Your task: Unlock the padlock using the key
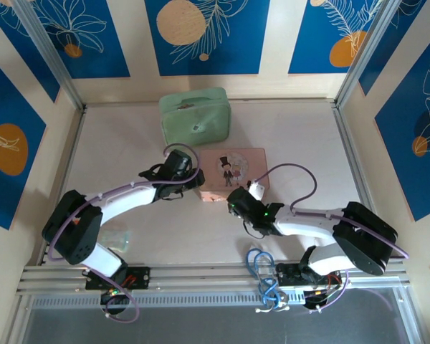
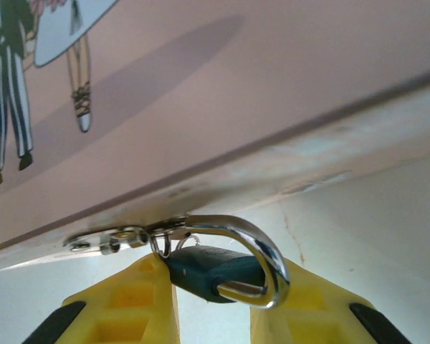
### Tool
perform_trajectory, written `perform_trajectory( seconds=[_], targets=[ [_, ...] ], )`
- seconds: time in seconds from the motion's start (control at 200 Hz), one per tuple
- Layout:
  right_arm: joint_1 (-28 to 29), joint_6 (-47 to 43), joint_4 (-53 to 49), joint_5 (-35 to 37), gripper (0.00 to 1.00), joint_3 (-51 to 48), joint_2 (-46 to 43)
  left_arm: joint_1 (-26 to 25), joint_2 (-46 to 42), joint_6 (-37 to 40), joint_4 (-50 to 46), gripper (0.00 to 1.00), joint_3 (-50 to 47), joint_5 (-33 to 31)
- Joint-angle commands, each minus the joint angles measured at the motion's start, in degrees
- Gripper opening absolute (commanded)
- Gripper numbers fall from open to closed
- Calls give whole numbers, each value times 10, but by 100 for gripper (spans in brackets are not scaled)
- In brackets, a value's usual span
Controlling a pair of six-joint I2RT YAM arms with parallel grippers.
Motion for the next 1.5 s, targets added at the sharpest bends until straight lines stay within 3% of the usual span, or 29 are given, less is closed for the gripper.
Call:
perform_trajectory(
  seconds=[0.0, 0.315, 0.465, 0.65, 0.83, 1.04, 1.135, 1.21, 1.281, 1.496],
  targets=[
    [-20, 25, 18, 15, 2, -18, -22, 1, 19, -2, -61, 62, -44, -22],
    [-8, 23, -99, 51, 2, -37, -122, 2, -3, 1, -64, 62, -58, -29],
    [-6, 2, -273, 52, 1, 3, -193, 6, -16, 9, -79, 62, -60, -34],
    [-48, -49, -488, -50, 0, 90, -231, 13, -42, 17, -84, 62, -63, -28],
    [-37, -90, -483, -210, 0, 112, -204, 13, -83, 32, -83, 68, -32, -12],
    [65, -36, -405, -258, 1, 115, -85, 14, -161, 71, -158, 78, 40, -31],
    [77, -44, -389, -258, 8, 137, -24, 14, -200, 90, -186, 82, 50, -48],
    [76, -52, -369, -259, 23, 148, 9, 13, -230, 100, -203, 85, 46, -66],
    [70, -59, -363, -264, 44, 157, 32, 14, -253, 107, -220, 87, 37, -83],
    [65, -83, -422, -230, 71, 196, 4, 18, -295, 121, -262, 90, 26, -106]
  ],
)
